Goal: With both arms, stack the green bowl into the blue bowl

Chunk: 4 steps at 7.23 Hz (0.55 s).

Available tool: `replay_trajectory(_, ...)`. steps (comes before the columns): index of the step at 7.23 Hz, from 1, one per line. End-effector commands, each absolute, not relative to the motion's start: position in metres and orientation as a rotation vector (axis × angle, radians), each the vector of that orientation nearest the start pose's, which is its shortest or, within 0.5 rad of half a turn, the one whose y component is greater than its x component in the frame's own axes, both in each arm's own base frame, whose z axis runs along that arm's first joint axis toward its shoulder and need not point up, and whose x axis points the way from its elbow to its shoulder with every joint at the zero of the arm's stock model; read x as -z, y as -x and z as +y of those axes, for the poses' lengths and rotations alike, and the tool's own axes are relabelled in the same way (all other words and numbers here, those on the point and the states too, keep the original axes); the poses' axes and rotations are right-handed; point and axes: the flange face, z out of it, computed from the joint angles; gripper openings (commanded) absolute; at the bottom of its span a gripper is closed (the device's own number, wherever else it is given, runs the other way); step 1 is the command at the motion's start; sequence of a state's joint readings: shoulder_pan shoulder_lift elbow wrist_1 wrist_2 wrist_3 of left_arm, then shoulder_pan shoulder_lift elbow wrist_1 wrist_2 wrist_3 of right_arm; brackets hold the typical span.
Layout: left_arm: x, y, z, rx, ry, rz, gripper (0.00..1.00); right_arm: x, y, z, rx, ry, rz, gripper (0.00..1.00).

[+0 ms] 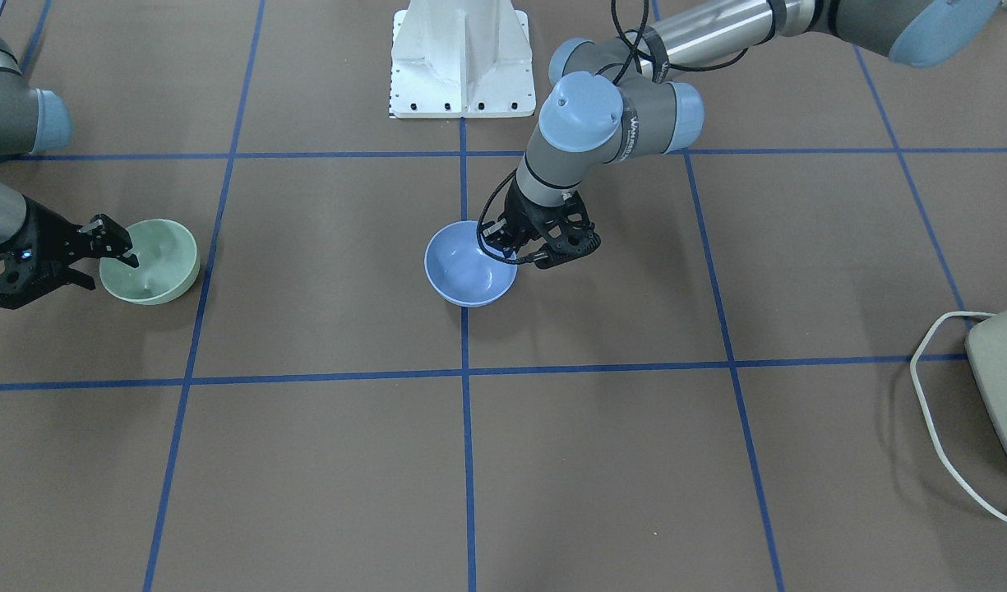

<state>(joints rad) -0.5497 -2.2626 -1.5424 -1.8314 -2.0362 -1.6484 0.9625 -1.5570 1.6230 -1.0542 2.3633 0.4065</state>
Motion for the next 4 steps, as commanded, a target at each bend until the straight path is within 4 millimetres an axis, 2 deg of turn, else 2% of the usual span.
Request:
replay_trajectory(1,-0.2225,-0.5615,-0.4463,0.355,0.207,0.99,0.0,-0.5652,0.2464,-0.461,0.419,-0.108,-0.945,0.75)
replay_trajectory(3,-0.2281,-0.5673,-0.4462,0.353,0.194,0.997,0.02,-0.5652,0.2471,-0.4606,0.42,-0.108,-0.945,0.75)
replay_trajectory(4,-0.2279,-0.5673,-0.4461,0.351,0.193,0.999,0.13,-0.5651,0.2471,-0.4605,0.421,-0.107,-0.947,0.75)
